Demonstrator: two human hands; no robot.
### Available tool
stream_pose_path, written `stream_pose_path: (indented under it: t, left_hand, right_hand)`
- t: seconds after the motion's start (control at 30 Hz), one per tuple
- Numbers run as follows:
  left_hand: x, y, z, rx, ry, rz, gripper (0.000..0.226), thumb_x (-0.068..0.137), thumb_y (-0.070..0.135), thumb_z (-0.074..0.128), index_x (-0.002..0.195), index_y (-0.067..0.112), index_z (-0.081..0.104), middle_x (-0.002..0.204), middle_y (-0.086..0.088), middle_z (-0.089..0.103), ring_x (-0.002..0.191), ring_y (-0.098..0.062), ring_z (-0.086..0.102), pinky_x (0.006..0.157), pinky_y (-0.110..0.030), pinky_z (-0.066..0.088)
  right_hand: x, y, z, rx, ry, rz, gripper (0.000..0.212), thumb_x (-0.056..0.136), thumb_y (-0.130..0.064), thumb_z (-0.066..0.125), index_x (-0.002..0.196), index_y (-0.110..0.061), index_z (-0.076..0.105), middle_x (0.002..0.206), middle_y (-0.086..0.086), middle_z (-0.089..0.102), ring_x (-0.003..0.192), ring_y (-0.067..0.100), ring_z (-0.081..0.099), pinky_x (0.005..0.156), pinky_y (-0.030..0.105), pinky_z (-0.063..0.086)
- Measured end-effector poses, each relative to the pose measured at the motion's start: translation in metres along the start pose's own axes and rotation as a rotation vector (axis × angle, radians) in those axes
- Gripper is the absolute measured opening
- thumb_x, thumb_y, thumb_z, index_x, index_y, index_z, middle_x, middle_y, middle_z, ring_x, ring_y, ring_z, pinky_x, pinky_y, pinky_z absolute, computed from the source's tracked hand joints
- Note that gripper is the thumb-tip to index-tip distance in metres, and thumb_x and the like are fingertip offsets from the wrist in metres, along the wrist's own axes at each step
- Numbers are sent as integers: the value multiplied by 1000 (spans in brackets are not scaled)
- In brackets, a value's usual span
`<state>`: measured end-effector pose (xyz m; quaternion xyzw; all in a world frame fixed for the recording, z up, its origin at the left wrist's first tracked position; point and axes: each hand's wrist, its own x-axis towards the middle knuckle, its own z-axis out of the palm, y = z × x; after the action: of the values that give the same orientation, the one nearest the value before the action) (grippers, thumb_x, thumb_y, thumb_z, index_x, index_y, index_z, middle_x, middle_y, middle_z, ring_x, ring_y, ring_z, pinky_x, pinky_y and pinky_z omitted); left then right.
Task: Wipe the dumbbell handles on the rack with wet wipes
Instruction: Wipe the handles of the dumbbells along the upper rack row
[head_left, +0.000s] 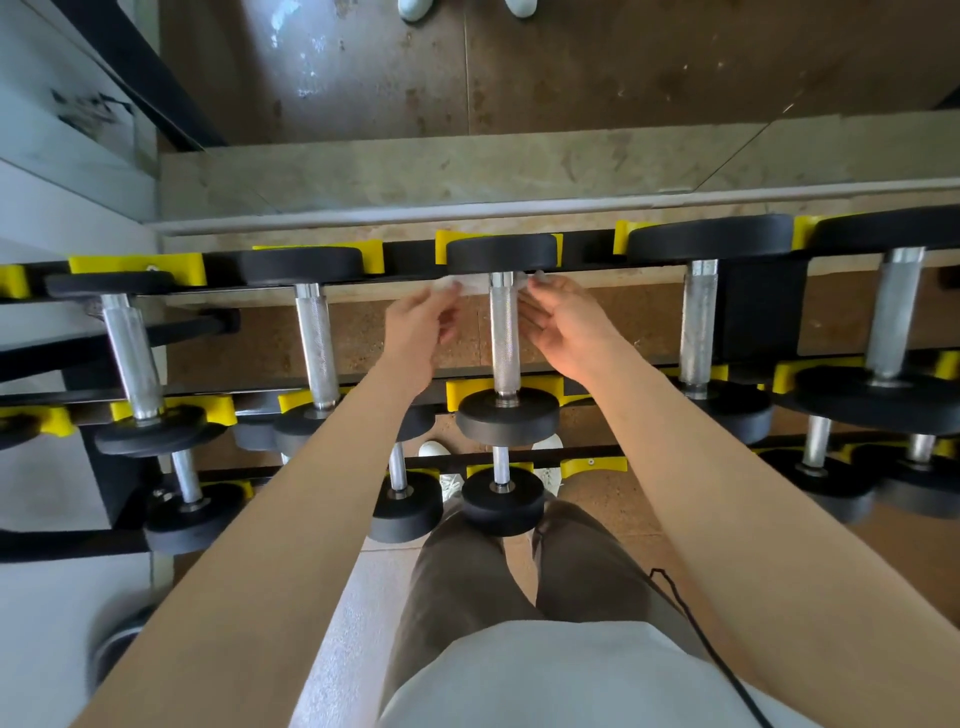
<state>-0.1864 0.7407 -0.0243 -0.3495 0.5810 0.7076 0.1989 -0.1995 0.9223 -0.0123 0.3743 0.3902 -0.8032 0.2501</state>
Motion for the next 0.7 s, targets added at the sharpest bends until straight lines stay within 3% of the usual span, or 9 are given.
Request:
stream_pose_path:
  t: [0.17,0.33,0.47,0.57,0.7]
  left_hand:
    - [-14,-2,23,-58,46,107,12,95,20,69,95,9,74,95,-8,75,89,-18,71,82,-29,59]
    - [-16,-3,45,48,-23,42,19,104,17,54,97,15,72,91,-7,71,86,-20,65,84,-33,54]
    - [-27,-1,28,65,74,170,15,102,19,58,97,19,72,98,-4,76,94,-17,75,85,-28,60]
    - [-33,-1,13,55,196,263,13,100,20,62,93,21,73,96,-3,77,96,-17,74,87,-30,60]
    - [-28,-8,14,247,171,263,12,98,22,65,91,27,74,91,2,77,93,-15,74,91,-36,59]
  right_hand:
    - [-5,1,0,162,79,-24,23,96,0,58,116,-11,55,109,12,74,105,26,72,91,41,57]
    - [-19,-8,-27,397,83,-100,34,91,-2,65,122,-11,54,105,11,73,102,22,71,98,39,55]
    - [-21,3,-9,133,83,-136,32,89,2,66,118,-7,56,114,12,72,105,24,72,96,38,56]
    - [-14,11,8,-90,173,-172,26,88,3,68,109,-9,61,110,11,71,101,23,73,96,40,56]
    - [-19,0,-2,-57,172,-169,23,91,1,66,110,-10,61,114,14,70,104,24,72,94,37,57]
